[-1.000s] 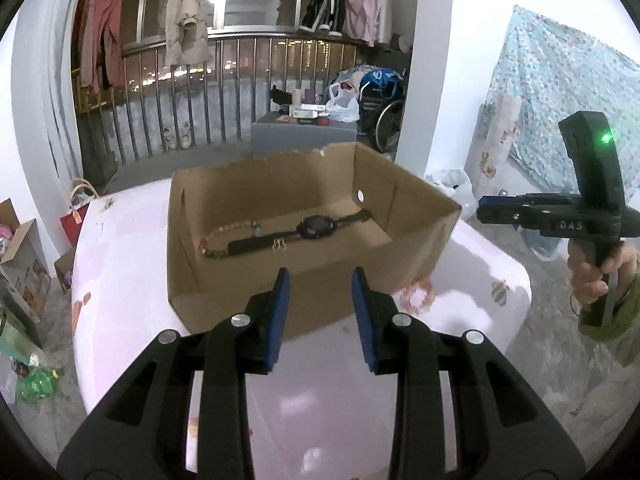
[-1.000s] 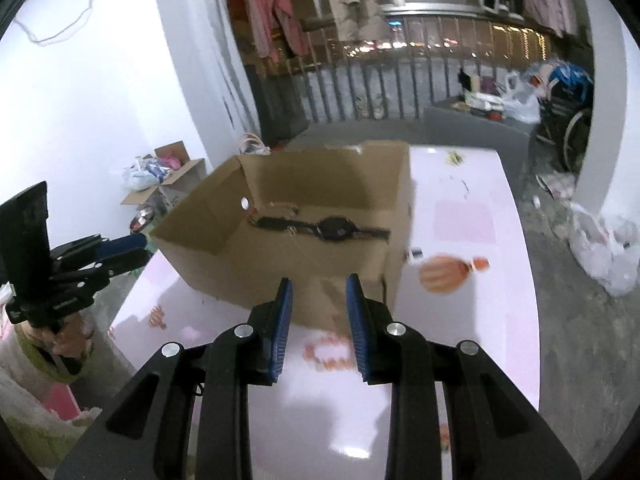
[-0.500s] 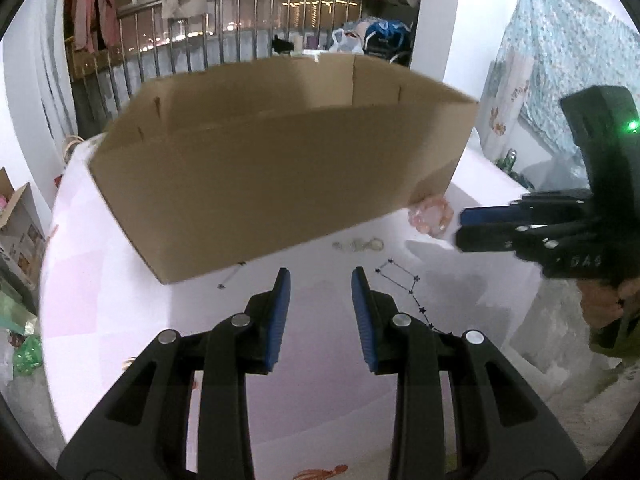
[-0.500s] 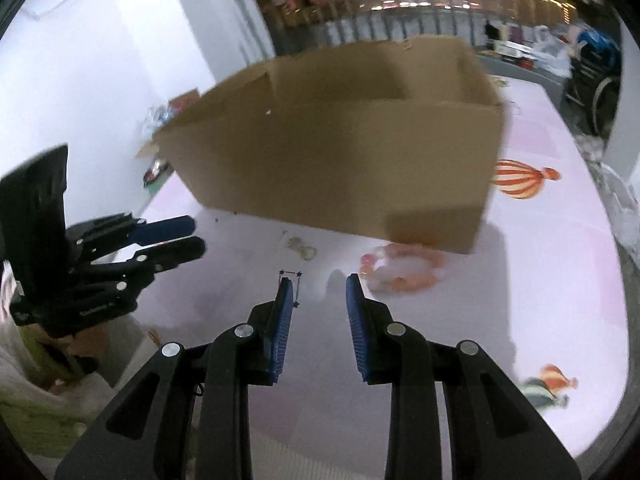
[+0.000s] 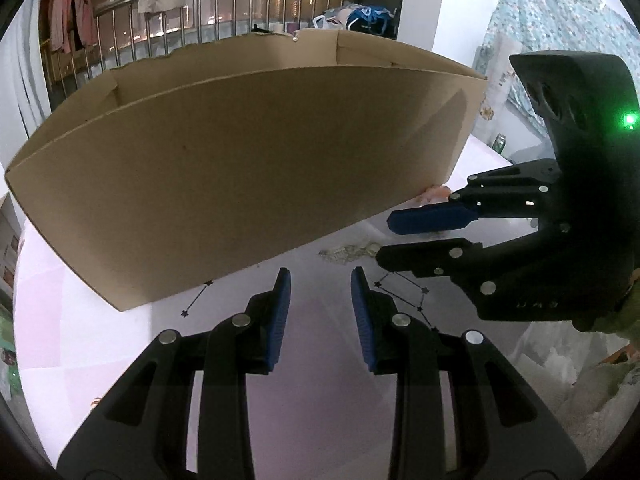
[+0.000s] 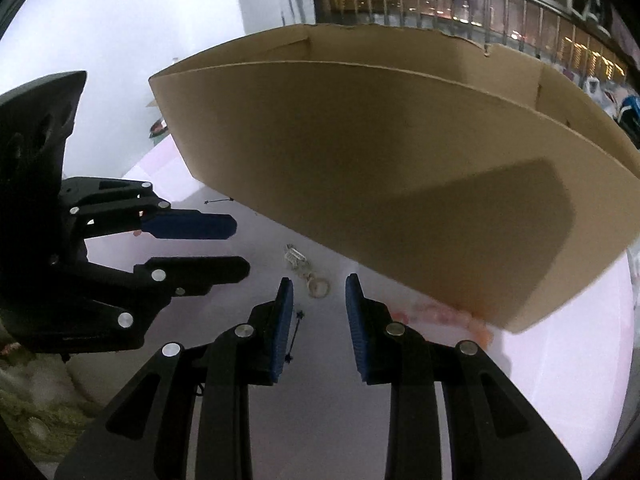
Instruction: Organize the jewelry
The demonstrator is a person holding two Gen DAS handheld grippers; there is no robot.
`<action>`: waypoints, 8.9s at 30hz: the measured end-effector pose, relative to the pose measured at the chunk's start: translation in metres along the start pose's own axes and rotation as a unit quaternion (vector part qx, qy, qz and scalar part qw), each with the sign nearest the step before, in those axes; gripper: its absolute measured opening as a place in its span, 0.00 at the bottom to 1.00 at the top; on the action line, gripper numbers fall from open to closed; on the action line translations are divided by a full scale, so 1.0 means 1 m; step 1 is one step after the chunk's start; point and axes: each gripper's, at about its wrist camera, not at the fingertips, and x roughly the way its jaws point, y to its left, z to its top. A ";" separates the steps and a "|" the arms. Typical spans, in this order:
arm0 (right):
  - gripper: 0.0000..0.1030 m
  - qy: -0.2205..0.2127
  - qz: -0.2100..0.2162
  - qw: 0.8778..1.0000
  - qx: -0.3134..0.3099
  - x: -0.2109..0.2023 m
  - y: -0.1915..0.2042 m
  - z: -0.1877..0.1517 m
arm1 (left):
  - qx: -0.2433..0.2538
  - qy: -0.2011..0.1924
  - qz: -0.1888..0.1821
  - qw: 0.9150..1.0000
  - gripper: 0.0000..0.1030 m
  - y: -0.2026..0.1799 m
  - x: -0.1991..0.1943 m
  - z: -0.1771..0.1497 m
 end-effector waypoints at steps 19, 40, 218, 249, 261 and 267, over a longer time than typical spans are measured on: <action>0.10 0.011 -0.005 1.000 0.014 -0.004 0.000 -0.009 | 0.008 -0.007 -0.009 1.000 0.28 -0.004 0.001 0.000; 0.11 0.002 -0.001 0.999 0.054 -0.016 -0.008 -0.023 | 0.010 0.017 0.026 0.999 0.12 -0.020 0.018 0.008; 0.15 -0.001 -0.001 1.000 0.028 -0.003 0.000 -0.021 | 0.046 0.031 0.032 0.998 0.20 -0.019 0.014 0.003; 0.03 -0.003 0.016 1.000 0.026 0.002 0.003 -0.012 | 0.060 0.033 0.026 0.997 0.03 -0.027 0.012 0.002; 0.05 -0.011 0.018 0.999 0.039 -0.017 0.001 -0.015 | 0.026 0.020 0.039 0.999 0.01 -0.014 -0.003 0.002; 0.13 0.013 0.012 1.000 0.011 -0.010 0.004 -0.014 | 0.003 0.004 0.057 0.998 0.01 -0.002 -0.016 0.004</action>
